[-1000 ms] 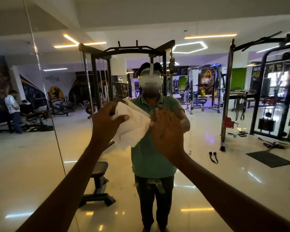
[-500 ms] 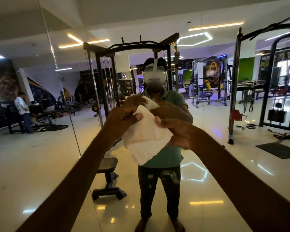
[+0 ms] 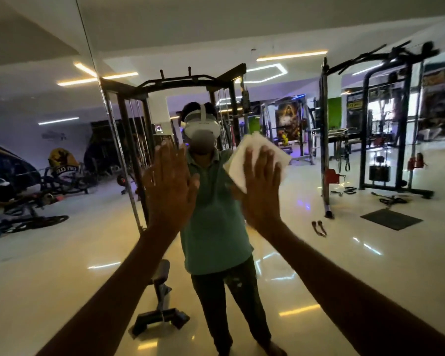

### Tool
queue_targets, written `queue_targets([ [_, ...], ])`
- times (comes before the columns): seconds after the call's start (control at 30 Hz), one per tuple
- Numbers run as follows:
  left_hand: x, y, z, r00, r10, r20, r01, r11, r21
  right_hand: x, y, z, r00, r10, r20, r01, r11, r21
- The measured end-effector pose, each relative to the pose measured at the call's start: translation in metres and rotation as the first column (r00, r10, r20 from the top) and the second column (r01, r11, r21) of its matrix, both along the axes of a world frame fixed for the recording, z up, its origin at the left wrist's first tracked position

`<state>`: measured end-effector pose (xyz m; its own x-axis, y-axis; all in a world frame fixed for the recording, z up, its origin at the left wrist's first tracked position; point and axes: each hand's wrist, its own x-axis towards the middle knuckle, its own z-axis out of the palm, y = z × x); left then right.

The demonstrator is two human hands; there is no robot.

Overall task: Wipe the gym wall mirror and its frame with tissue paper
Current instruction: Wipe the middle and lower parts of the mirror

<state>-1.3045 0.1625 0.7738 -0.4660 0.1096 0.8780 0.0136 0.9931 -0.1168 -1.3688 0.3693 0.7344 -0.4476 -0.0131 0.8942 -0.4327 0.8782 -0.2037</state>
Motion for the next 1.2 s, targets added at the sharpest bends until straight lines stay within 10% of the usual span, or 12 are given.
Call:
queue_targets([
  [0.27, -0.003, -0.061, -0.007, 0.999, 0.038, -0.026, -0.044, 0.952, -0.303, 0.000, -0.076, -0.119, 0.971, 0.229, -0.073, -0.162, 0.847, 0.506],
  [0.57, -0.015, -0.068, -0.021, 0.988, 0.116, -0.102, -0.140, 0.949, -0.281, -0.031, -0.018, -0.034, 0.998, -0.055, 0.023, 0.059, 0.943, -0.326],
  [0.8, -0.014, -0.071, -0.021, 0.990, 0.100, -0.101, -0.126, 0.945, -0.303, -0.010, -0.077, -0.061, 0.982, 0.149, -0.119, -0.114, 0.959, 0.261],
  [1.07, -0.014, -0.069, -0.020, 0.984, 0.110, -0.137, -0.148, 0.939, -0.311, -0.025, -0.036, -0.039, 1.000, 0.015, -0.028, -0.018, 0.993, -0.114],
  [1.2, -0.013, -0.068, -0.019, 0.987, 0.088, -0.132, -0.125, 0.942, -0.312, -0.002, -0.080, -0.101, 0.974, 0.216, -0.063, -0.196, 0.952, 0.236],
])
